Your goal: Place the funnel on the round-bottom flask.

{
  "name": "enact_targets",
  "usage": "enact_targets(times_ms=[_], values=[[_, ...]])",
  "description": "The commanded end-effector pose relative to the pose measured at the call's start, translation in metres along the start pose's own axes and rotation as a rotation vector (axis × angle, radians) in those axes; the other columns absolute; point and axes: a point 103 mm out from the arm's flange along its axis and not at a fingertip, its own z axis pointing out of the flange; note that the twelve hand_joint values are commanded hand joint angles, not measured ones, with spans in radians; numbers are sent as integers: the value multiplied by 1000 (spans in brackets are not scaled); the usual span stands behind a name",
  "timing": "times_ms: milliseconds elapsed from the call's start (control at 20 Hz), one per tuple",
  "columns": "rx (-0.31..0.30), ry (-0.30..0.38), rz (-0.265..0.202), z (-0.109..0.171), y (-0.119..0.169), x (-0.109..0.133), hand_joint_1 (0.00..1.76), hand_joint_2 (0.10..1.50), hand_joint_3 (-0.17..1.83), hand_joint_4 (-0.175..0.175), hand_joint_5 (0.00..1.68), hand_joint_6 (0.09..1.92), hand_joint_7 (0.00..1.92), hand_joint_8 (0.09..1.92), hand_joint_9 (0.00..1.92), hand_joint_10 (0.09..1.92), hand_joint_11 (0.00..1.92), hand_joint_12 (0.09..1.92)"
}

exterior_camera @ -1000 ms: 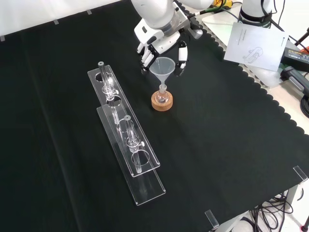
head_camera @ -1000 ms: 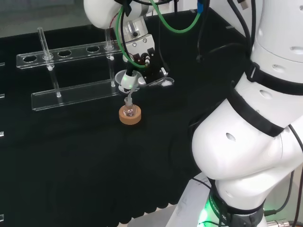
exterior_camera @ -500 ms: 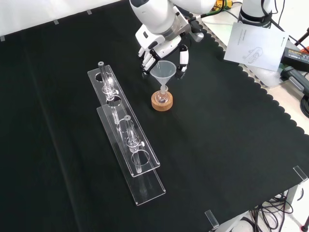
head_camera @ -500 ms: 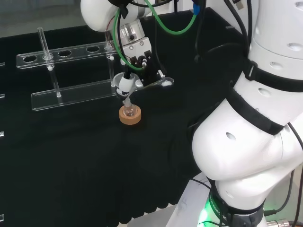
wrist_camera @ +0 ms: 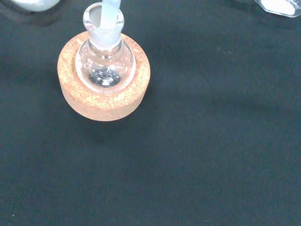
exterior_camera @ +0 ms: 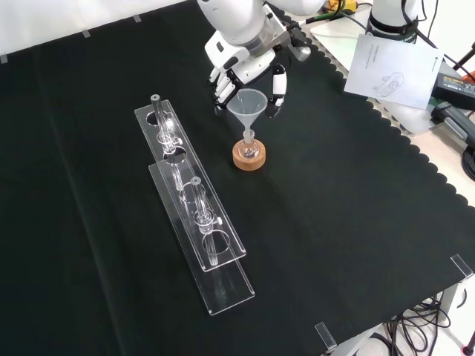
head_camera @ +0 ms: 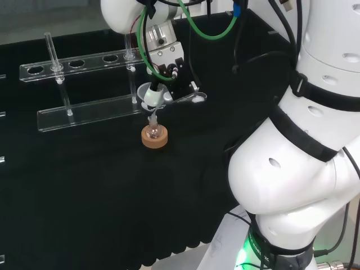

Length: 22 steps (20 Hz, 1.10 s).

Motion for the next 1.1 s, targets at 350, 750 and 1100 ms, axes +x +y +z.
enact_targets(times_ms=[350,750,1100], values=[[30,10,-9,6,0,-4,735,718,566,-72,392,427,370,791,671,629,416,1370],[57,-41,-29,8,1,9,717,697,542,-69,331,260,149,739,492,664,329,1408],[62,-19,-65,10,0,9,621,636,424,-59,194,87,2,463,191,750,122,1474]])
